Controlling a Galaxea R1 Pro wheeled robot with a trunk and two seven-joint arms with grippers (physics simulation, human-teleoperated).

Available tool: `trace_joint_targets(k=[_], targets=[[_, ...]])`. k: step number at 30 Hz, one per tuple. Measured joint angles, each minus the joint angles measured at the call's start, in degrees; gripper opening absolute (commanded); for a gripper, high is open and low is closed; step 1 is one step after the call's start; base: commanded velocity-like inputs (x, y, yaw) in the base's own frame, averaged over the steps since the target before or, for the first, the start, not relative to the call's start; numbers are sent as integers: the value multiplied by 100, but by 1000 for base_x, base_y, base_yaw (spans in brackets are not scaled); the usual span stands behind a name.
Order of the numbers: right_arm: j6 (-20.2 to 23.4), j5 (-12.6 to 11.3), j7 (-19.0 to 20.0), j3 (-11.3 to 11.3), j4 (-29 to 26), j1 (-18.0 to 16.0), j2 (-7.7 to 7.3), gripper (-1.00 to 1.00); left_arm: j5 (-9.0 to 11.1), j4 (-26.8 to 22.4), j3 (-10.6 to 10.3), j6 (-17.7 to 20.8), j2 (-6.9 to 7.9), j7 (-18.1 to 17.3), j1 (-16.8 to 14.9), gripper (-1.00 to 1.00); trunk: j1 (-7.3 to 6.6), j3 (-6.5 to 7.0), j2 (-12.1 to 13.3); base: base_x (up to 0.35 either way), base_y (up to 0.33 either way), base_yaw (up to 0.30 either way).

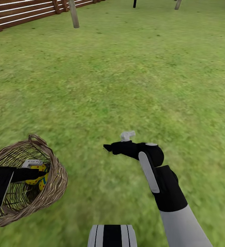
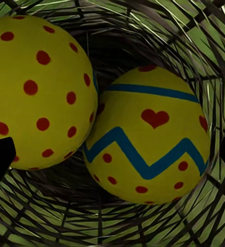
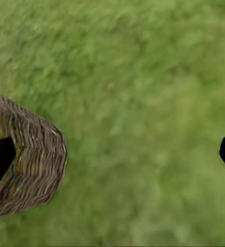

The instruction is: Take the three Easter eggs out of the wicker basket on the lawn in the garden, then place them on the lawn next to a single tree (choose any tree) so that all three eggs are next to the same tree and none are left in the basket.

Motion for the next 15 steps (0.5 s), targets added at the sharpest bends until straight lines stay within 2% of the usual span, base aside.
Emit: trace_joint_targets(k=[9,11,15], targets=[[82,58,-594,-24,0,-421,33,100,20,-11,-1,63,5,-5,0,100,0,0,0,0,0,0],[83,84,-833,-52,0,-512,40,100,21,-11,-1,63,9,-6,0,100,0,0,0,0,0,0],[88,96,-1618,-147,0,-639,55,100,21,-13,-1,58,30,-6,0,100,0,0,0,0,0,0]])
